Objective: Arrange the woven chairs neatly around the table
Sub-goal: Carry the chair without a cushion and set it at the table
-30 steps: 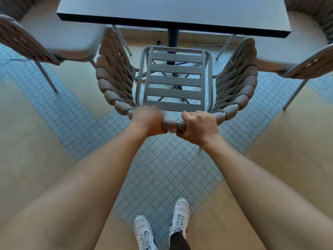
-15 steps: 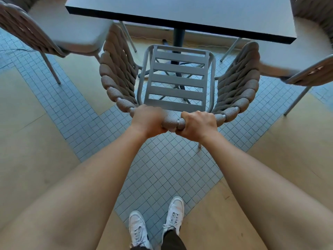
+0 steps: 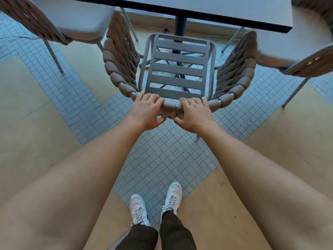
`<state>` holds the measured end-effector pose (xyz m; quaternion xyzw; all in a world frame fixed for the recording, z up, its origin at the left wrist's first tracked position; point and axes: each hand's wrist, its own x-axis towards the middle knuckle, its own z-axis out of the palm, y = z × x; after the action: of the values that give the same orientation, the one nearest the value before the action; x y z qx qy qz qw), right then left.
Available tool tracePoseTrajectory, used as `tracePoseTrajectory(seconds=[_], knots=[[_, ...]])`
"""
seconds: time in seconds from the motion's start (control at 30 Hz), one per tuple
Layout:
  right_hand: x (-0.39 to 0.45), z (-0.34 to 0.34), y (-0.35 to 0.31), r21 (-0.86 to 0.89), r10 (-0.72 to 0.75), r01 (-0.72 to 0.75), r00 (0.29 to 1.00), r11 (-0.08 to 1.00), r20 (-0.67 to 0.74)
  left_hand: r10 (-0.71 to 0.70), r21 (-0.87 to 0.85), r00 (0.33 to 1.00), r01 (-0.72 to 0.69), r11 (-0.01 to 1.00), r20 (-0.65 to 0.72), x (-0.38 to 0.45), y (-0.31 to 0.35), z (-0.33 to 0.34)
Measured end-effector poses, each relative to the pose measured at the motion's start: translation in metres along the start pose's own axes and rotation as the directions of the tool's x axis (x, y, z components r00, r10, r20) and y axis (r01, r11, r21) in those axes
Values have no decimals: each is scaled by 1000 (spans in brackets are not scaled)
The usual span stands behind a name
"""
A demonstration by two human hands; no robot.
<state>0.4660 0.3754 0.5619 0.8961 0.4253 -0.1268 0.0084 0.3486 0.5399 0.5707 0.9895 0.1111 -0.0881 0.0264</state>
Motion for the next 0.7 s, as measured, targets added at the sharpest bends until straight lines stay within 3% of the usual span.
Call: tracePoseTrajectory(seconds=[0.4, 0.7], knots=[[-43, -29, 5, 70, -27, 19, 994, 997, 102, -1, 0, 996, 1, 1000, 90, -18, 18, -46], [-62, -60, 35, 71, 120, -127, 987, 989, 105, 51, 20, 997, -52, 998, 57, -13, 33, -82]])
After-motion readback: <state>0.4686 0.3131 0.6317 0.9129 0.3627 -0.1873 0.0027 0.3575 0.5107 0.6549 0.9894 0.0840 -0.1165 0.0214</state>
